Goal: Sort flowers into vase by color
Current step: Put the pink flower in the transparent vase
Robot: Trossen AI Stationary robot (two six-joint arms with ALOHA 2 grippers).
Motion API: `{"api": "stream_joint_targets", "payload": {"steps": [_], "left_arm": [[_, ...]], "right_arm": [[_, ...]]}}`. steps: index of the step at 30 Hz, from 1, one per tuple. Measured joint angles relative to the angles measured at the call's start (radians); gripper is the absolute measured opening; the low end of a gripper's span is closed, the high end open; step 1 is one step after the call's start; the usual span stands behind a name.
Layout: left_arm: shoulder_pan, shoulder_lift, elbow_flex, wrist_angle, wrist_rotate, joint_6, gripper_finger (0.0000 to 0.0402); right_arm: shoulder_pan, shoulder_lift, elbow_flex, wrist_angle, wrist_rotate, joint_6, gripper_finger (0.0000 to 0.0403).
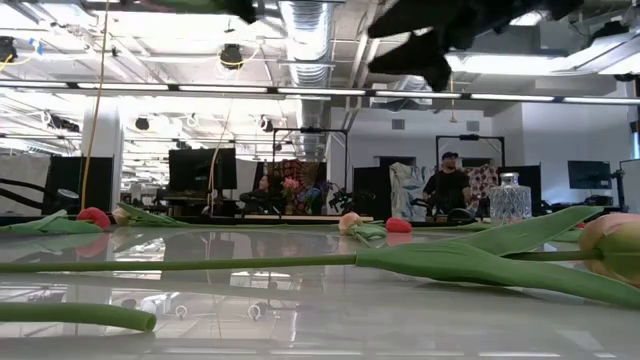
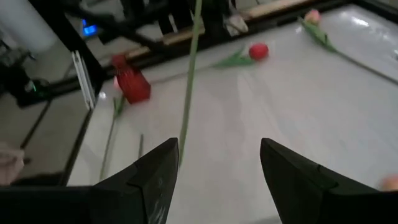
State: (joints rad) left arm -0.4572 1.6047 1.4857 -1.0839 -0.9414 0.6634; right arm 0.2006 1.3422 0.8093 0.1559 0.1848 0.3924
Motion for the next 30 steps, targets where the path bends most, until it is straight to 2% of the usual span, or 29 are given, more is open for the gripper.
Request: {"api": "stream_joint_targets", "payload": {"steps": [3, 6, 14, 24, 30], "left_arm": [[0.007, 0.000, 0.000, 0.120, -0.003, 0.143, 0.0000], [0.013, 0.000, 0.000, 0.172, 0.003, 0.249, 0.0000], [0.043, 0.009, 0.000, 0.262, 0.078, 0.385, 0.0000], [0.074, 0.098, -0.001, 0.405, -0.045, 0.595, 0.0000], [0.087, 0.132, -0.001, 0.463, -0.062, 0.676, 0.0000]], "right_arm": [[-0.001, 0.032, 0.000, 0.106, -0.001, -0.005, 0.0254], [0.000, 0.038, 0.000, 0.134, -0.008, -0.009, 0.0254], [0.000, 0.038, 0.000, 0.207, -0.023, -0.052, 0.0254], [-0.007, 0.076, -0.001, 0.236, -0.055, -0.103, 0.0254], [-0.007, 0.087, 0.000, 0.235, -0.048, -0.136, 0.0254]]}}
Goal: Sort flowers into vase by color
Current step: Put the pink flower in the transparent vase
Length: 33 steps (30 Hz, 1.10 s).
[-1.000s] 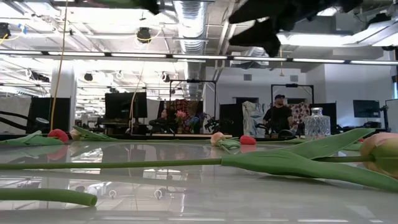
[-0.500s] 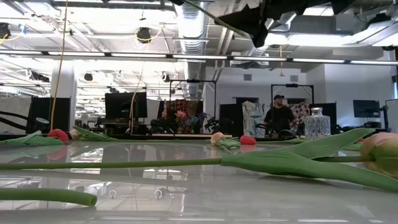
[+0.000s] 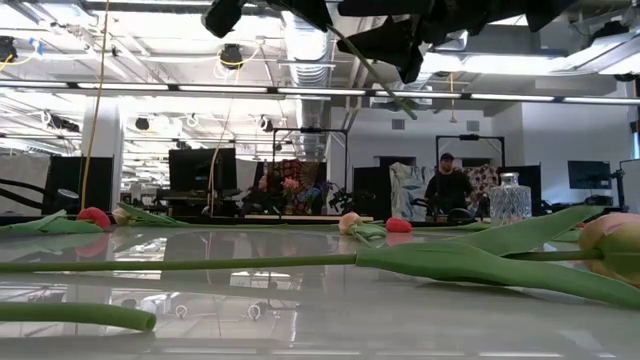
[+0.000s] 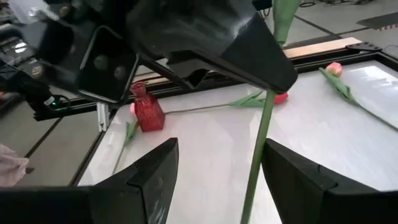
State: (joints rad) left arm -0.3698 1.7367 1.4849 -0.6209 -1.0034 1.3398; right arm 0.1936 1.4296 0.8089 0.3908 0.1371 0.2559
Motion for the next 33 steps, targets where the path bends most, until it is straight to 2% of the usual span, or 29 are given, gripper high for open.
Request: {"api": "stream_joint_targets", "payload": {"steps": [5, 8, 12, 19, 21, 26, 33], "left_arm": [[0.000, 0.000, 0.000, 0.018, 0.008, 0.008, 0.0000], [0.000, 0.000, 0.000, 0.016, 0.004, 0.010, 0.0000], [0.000, 0.000, 0.000, 0.009, 0.004, 0.020, 0.0000], [0.000, 0.000, 0.000, 0.009, 0.004, 0.054, 0.0000], [0.000, 0.000, 0.000, 0.007, 0.002, 0.053, 0.0000], [-0.001, 0.000, 0.000, 0.010, 0.004, 0.041, 0.0024], [-0.024, -0.007, 0.000, 0.007, -0.010, -0.068, 0.0106]], "right_arm": [[0.000, 0.000, 0.000, -0.024, 0.029, -0.004, 0.0251], [-0.006, 0.000, 0.000, -0.036, 0.042, -0.004, 0.0231], [-0.017, 0.000, 0.000, -0.036, 0.045, -0.003, 0.0175], [-0.021, 0.000, 0.000, -0.037, 0.049, -0.003, 0.0045], [-0.022, 0.000, 0.000, -0.039, 0.049, -0.003, 0.0023], [-0.021, 0.000, 0.000, -0.038, 0.049, 0.005, 0.0029], [-0.041, -0.003, 0.001, -0.032, 0.049, 0.005, 0.0023]]}}
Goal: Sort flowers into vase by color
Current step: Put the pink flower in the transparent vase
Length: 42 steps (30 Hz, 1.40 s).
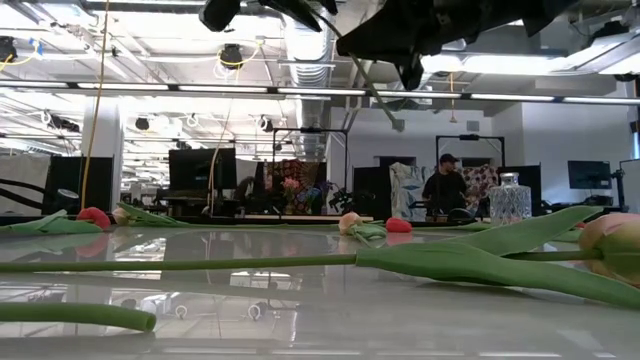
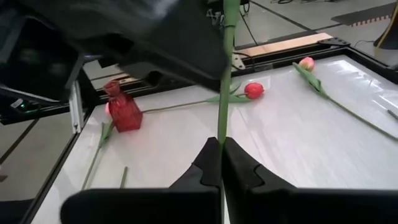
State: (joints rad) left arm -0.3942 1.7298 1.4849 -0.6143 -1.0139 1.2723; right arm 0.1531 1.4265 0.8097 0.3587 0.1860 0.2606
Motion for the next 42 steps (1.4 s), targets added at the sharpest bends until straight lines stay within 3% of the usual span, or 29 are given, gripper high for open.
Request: {"api": "stream_joint_targets", "payload": {"steps": [5, 8, 13, 15, 17, 22, 29, 31, 37, 42], "left_arm": [[-0.034, -0.065, 0.000, -0.026, 0.011, -0.195, 0.0167], [-0.056, -0.146, 0.000, -0.092, 0.087, -0.403, 0.0187], [-0.052, -0.306, 0.000, -0.212, 0.438, -0.872, 0.0188], [-0.042, -0.351, -0.002, -0.227, 0.575, -1.013, 0.0182], [-0.043, -0.391, -0.034, -0.184, 0.650, -1.100, 0.0175], [-0.043, -0.515, -0.292, 0.136, 0.704, -1.140, 0.0160], [0.094, -0.674, -0.723, 0.904, 0.694, -1.210, 0.0151], [0.156, -0.678, -0.807, 1.048, 0.739, -1.258, 0.0151], [0.290, -0.601, -0.875, 1.250, 0.967, -1.372, 0.0173], [0.309, -0.496, -0.829, 1.358, 0.985, -1.366, 0.0223]], "right_arm": [[-0.024, 0.000, 0.000, 0.008, 0.000, 0.001, 0.0026], [-0.034, 0.000, 0.000, 0.034, 0.000, 0.001, 0.0028], [-0.038, 0.000, 0.000, 0.118, 0.000, -0.046, 0.0025], [-0.034, 0.000, 0.000, 0.172, 0.000, -0.066, 0.0027], [-0.028, 0.000, 0.000, 0.219, 0.000, -0.094, 0.0028], [-0.007, 0.000, 0.001, 0.309, 0.000, -0.151, 0.0027], [0.024, 0.000, 0.001, 0.330, -0.002, -0.165, 0.0028], [0.026, 0.000, 0.001, 0.330, -0.002, -0.164, 0.0027], [0.025, 0.000, 0.001, 0.329, -0.002, -0.165, 0.0029], [0.022, 0.000, 0.001, 0.327, -0.002, -0.168, 0.0028]]}}
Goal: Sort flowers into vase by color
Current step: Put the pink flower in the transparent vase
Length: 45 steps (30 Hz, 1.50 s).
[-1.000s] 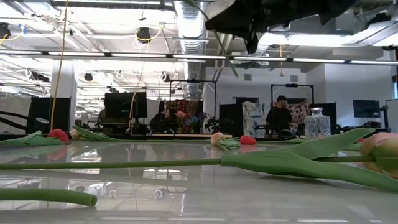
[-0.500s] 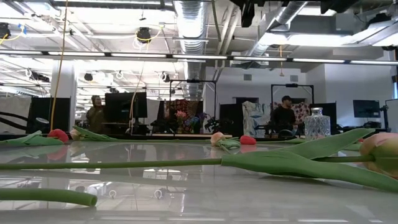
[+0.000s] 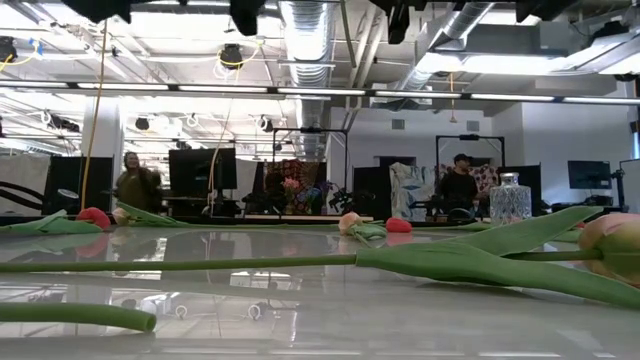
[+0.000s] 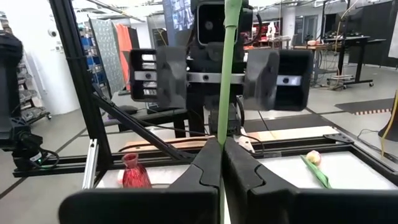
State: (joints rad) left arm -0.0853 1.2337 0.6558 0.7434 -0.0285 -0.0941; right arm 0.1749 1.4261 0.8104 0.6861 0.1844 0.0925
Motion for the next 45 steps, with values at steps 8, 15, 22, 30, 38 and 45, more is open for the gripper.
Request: {"api": "stream_joint_targets", "payload": {"steps": [8, 15, 22, 30, 38, 45], "left_arm": [[0.007, 0.150, 0.108, 0.022, 0.080, 0.020, 0.0274], [0.007, 0.193, 0.146, 0.018, 0.069, 0.045, 0.0274], [0.008, 0.184, 0.146, 0.016, 0.067, 0.056, 0.0215], [0.010, 0.185, 0.146, 0.008, 0.015, 0.056, 0.0078], [0.023, 0.185, 0.146, 0.009, 0.022, 0.053, 0.0004], [0.026, 0.185, 0.146, 0.008, 0.006, 0.051, 0.0001]], "right_arm": [[0.000, 0.000, 0.000, -0.017, 0.000, 0.000, 0.0028], [0.000, 0.000, 0.000, -0.025, -0.001, 0.000, 0.0031], [0.001, 0.000, 0.000, -0.027, -0.004, -0.012, 0.0031], [0.002, 0.000, 0.000, -0.027, -0.005, -0.018, 0.0033], [0.000, 0.000, 0.000, -0.028, -0.055, -0.023, 0.0062], [-0.001, 0.000, -0.001, -0.031, -0.058, -0.102, 0.0115]]}}
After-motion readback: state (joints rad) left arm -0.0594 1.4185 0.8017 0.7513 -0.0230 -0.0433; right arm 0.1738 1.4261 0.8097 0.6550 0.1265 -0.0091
